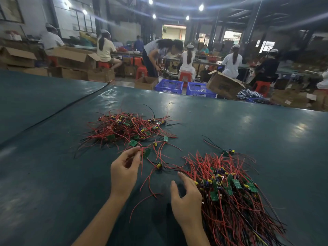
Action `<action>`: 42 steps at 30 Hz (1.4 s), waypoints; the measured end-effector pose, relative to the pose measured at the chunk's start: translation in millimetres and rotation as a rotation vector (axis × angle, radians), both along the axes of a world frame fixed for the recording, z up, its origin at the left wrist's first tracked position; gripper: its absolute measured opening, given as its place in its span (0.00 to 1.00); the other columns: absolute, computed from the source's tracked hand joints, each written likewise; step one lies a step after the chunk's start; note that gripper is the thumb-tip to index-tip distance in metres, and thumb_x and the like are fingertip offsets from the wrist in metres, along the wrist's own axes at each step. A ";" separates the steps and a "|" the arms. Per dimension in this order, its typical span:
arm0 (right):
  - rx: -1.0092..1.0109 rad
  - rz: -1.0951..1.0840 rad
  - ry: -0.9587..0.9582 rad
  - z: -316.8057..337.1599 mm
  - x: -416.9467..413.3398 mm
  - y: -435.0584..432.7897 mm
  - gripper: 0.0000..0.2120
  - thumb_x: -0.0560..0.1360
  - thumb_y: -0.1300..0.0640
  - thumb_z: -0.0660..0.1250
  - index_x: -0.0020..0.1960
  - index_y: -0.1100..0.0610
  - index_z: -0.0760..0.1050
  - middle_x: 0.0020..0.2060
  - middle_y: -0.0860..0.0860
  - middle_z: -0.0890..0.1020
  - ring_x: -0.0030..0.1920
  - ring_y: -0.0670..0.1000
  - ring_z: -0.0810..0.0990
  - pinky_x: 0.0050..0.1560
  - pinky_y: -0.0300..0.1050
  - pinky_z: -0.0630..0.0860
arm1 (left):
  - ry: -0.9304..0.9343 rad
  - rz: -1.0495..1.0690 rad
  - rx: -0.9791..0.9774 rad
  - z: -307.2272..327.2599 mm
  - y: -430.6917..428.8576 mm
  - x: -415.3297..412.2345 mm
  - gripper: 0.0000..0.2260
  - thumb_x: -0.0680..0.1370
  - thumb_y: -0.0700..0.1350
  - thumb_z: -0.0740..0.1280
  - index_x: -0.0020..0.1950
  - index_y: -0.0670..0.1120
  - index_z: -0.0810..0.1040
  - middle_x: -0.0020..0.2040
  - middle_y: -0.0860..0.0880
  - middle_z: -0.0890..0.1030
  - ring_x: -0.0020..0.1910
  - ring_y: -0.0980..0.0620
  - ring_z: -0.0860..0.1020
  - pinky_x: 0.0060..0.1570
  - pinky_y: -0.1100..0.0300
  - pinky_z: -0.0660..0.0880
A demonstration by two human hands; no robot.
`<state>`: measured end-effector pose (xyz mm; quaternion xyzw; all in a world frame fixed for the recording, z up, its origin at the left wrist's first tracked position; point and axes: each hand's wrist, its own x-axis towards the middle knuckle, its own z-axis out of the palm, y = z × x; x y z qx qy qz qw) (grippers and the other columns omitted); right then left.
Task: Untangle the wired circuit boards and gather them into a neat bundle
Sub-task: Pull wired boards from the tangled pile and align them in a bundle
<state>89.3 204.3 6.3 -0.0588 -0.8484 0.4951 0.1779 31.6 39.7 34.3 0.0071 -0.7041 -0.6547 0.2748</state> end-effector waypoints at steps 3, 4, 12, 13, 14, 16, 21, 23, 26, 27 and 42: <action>-0.004 0.018 0.001 -1.5 0.1 -1.5 0.19 0.78 0.51 0.67 0.68 0.53 0.74 0.56 0.37 0.74 0.58 0.35 0.72 0.54 0.22 0.64 | 0.005 -0.030 -0.022 -13.1 -0.1 13.7 0.09 0.76 0.35 0.69 0.49 0.48 0.83 0.42 0.54 0.85 0.40 0.57 0.82 0.43 0.67 0.78; 0.006 0.019 0.003 -2.3 -0.2 -1.7 0.19 0.78 0.51 0.67 0.67 0.53 0.74 0.56 0.38 0.75 0.58 0.36 0.72 0.54 0.23 0.65 | -0.011 -0.058 -0.054 -16.5 -0.6 15.7 0.09 0.76 0.35 0.69 0.47 0.49 0.83 0.41 0.53 0.84 0.39 0.55 0.82 0.42 0.65 0.78; -0.050 0.052 0.000 0.0 1.9 -2.6 0.18 0.77 0.51 0.68 0.66 0.52 0.75 0.53 0.34 0.75 0.58 0.33 0.73 0.59 0.30 0.69 | -0.023 -0.222 -0.106 -20.4 2.8 21.8 0.08 0.77 0.36 0.68 0.46 0.49 0.81 0.40 0.49 0.83 0.26 0.49 0.80 0.29 0.62 0.77; -0.071 0.067 -0.002 0.9 2.3 -3.7 0.18 0.77 0.52 0.68 0.66 0.52 0.75 0.55 0.35 0.76 0.58 0.34 0.74 0.60 0.31 0.70 | -0.008 -0.264 -0.130 -20.8 4.1 23.2 0.07 0.77 0.37 0.68 0.47 0.50 0.81 0.41 0.50 0.83 0.27 0.50 0.80 0.30 0.62 0.78; -0.094 0.089 -0.002 2.1 3.1 -5.8 0.18 0.77 0.53 0.68 0.66 0.50 0.74 0.56 0.36 0.76 0.59 0.35 0.75 0.60 0.31 0.71 | -0.002 -0.311 -0.157 -21.2 5.1 24.3 0.06 0.77 0.39 0.69 0.48 0.50 0.81 0.41 0.51 0.83 0.29 0.51 0.81 0.31 0.61 0.79; -0.132 0.153 0.006 4.5 4.8 -11.3 0.19 0.78 0.58 0.67 0.67 0.45 0.71 0.58 0.38 0.77 0.58 0.35 0.76 0.57 0.30 0.73 | 0.010 -0.394 -0.252 -23.1 5.5 25.3 0.07 0.77 0.40 0.70 0.49 0.51 0.81 0.41 0.54 0.84 0.32 0.53 0.82 0.35 0.62 0.79; -0.014 0.300 0.050 3.4 10.3 -19.8 0.26 0.76 0.66 0.65 0.71 0.50 0.69 0.59 0.42 0.77 0.59 0.37 0.76 0.61 0.34 0.73 | 0.020 -0.518 -0.392 -23.8 5.7 28.6 0.11 0.75 0.42 0.70 0.49 0.60 0.81 0.43 0.58 0.84 0.43 0.57 0.83 0.43 0.67 0.77; -0.023 0.252 0.081 2.9 10.0 -18.8 0.20 0.76 0.64 0.68 0.65 0.50 0.75 0.53 0.41 0.80 0.55 0.36 0.78 0.57 0.34 0.75 | 0.012 -0.518 -0.369 -23.2 5.4 29.1 0.13 0.77 0.42 0.69 0.55 0.60 0.79 0.43 0.56 0.84 0.43 0.55 0.83 0.42 0.66 0.78; -0.109 0.166 0.083 3.5 9.0 -16.3 0.12 0.75 0.62 0.71 0.57 0.52 0.81 0.46 0.42 0.83 0.48 0.38 0.81 0.50 0.36 0.78 | -0.021 -0.512 -0.290 -21.6 5.8 29.5 0.17 0.78 0.42 0.67 0.62 0.61 0.73 0.39 0.50 0.84 0.36 0.52 0.82 0.38 0.63 0.78; -0.133 0.143 0.087 3.6 8.4 -15.4 0.11 0.74 0.62 0.71 0.55 0.52 0.81 0.45 0.42 0.83 0.47 0.39 0.81 0.49 0.36 0.78 | -0.029 -0.509 -0.242 -20.8 6.2 29.3 0.17 0.79 0.41 0.67 0.63 0.60 0.73 0.38 0.48 0.84 0.35 0.51 0.82 0.38 0.60 0.78; -0.938 -0.156 0.287 19.6 3.5 -2.5 0.09 0.74 0.70 0.68 0.46 0.57 0.82 0.37 0.52 0.86 0.39 0.47 0.85 0.37 0.36 0.80 | -0.142 -0.434 -0.065 -14.5 6.0 26.3 0.11 0.81 0.40 0.62 0.61 0.49 0.77 0.41 0.48 0.85 0.33 0.48 0.82 0.38 0.57 0.78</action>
